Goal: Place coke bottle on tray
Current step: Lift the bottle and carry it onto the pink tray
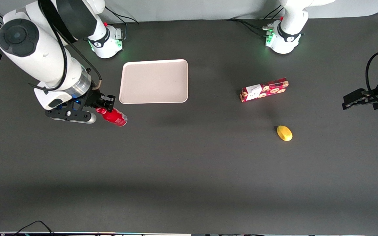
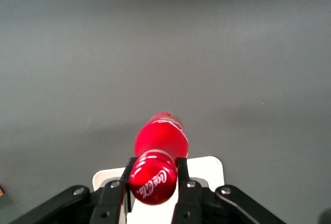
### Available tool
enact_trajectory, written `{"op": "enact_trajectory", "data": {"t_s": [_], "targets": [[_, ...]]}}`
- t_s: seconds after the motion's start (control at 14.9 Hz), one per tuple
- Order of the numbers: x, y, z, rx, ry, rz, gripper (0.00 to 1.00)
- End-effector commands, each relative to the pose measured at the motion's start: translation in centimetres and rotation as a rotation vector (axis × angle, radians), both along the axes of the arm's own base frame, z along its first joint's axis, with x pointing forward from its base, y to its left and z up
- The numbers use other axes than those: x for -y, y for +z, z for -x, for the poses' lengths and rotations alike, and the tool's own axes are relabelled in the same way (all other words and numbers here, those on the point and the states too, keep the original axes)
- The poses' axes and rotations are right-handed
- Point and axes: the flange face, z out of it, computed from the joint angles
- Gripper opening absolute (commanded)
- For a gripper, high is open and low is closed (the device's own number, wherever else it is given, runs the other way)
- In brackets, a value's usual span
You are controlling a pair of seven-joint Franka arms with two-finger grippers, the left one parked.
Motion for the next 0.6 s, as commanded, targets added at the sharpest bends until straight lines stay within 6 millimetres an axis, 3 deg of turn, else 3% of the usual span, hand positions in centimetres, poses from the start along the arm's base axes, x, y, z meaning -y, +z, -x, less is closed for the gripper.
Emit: {"op": "enact_trajectory", "data": {"t_s": [0.0,0.2,0.54], "targets": [[-0.1,-1.6,5.1,0.011,-0.004,-0.004,0.00],[0.6,-3.5,9.9,0.006,0.004,0.015,0.00],[3.1,-7.3,19.7,0.023,0.079,0.010,0.00]]}}
